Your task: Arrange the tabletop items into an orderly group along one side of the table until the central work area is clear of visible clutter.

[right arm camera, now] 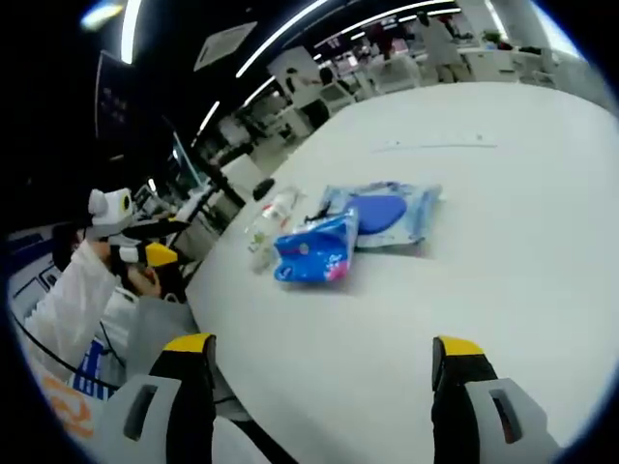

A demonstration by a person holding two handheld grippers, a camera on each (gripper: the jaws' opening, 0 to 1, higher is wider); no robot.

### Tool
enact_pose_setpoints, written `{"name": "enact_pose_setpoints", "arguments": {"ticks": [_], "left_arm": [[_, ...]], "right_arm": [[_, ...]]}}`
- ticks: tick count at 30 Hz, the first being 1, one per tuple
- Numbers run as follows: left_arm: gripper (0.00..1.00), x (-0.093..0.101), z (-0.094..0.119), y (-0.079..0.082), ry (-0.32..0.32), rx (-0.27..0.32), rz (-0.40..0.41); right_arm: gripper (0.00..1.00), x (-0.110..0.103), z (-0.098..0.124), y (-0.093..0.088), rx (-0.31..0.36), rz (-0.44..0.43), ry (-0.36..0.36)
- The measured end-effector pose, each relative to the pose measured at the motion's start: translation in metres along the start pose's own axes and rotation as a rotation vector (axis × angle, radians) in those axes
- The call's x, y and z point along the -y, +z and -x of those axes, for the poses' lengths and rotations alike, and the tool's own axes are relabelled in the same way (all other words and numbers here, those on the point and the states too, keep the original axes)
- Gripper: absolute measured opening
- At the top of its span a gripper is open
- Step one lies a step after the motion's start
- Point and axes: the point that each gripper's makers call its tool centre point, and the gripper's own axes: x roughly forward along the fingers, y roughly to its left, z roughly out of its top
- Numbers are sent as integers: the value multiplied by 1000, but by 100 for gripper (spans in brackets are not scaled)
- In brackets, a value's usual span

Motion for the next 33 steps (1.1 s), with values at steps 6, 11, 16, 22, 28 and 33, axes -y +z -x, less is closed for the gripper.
{"name": "enact_pose_setpoints", "arguments": {"ticks": [6,11,16,22,28,33], "left_arm": [[98,-10,2,-1,20,9,17],[98,-20,-3,-6,18,7,18],[97,-26,-7,-14,20,-7,28],[96,-30,-12,-12,14,8,32],[97,-28,-15,-13,4,10,34],[96,-28,-16,-12,7,18,36]], "right_arm": [[95,-1,2,0,-2,10,4],[94,-1,3,0,-4,3,4],[94,3,1,-3,-13,-10,7],[94,5,0,-4,-17,-14,4],[94,4,1,-7,-20,-35,8],[94,4,-1,-8,-22,-29,3]]}}
